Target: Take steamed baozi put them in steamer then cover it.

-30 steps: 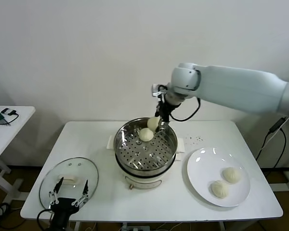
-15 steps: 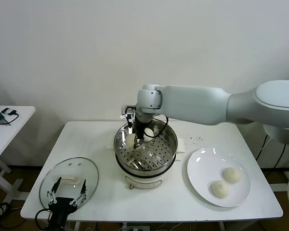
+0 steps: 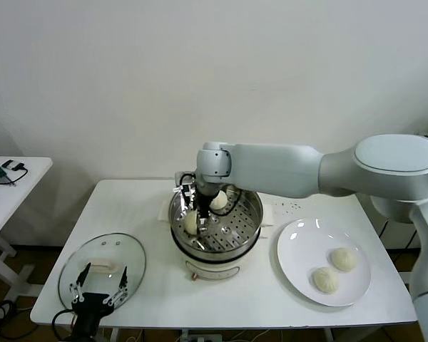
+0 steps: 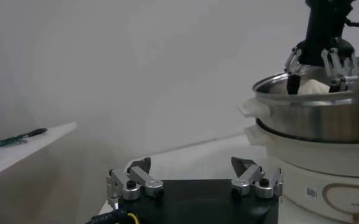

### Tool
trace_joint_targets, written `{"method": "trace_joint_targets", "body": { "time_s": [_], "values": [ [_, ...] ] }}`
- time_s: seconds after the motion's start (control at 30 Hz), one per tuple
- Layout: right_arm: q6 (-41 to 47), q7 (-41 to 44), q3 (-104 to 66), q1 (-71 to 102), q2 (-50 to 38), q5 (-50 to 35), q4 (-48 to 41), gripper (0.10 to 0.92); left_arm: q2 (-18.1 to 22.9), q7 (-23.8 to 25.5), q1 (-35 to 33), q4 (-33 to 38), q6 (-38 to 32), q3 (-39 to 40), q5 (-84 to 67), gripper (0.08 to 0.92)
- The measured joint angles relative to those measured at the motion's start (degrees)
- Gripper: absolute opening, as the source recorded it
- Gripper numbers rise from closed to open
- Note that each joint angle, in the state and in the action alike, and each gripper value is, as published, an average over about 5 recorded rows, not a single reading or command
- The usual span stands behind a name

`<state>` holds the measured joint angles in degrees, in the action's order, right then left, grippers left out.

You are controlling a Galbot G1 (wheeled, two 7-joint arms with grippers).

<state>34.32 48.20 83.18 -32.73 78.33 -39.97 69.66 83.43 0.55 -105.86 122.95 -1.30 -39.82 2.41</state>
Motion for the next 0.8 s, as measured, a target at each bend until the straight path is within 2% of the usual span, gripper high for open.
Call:
{"method": "trace_joint_targets", "body": {
  "time_s": [0.3,0.53,0.8],
  "values": [
    [-0.65,1.85,-0.35,-4.71,-6.79,-1.14,4.4,0.823,0.16,-0.03,-0.36,0.54,0.03,0.16,0.35,0.823],
    [-2.03,4.49,0.71,-9.87,-16.03,-1.06,10.32,0.823,0.48,-0.02,0.09,0.79,0.41,0.59,0.87,0.823],
    [-3.54,7.45,2.26,-12.03,-27.96,3.46,16.9,0.823,0.82,0.04,0.64,0.61,0.67,1.07,1.54,0.823]
  ]
}}
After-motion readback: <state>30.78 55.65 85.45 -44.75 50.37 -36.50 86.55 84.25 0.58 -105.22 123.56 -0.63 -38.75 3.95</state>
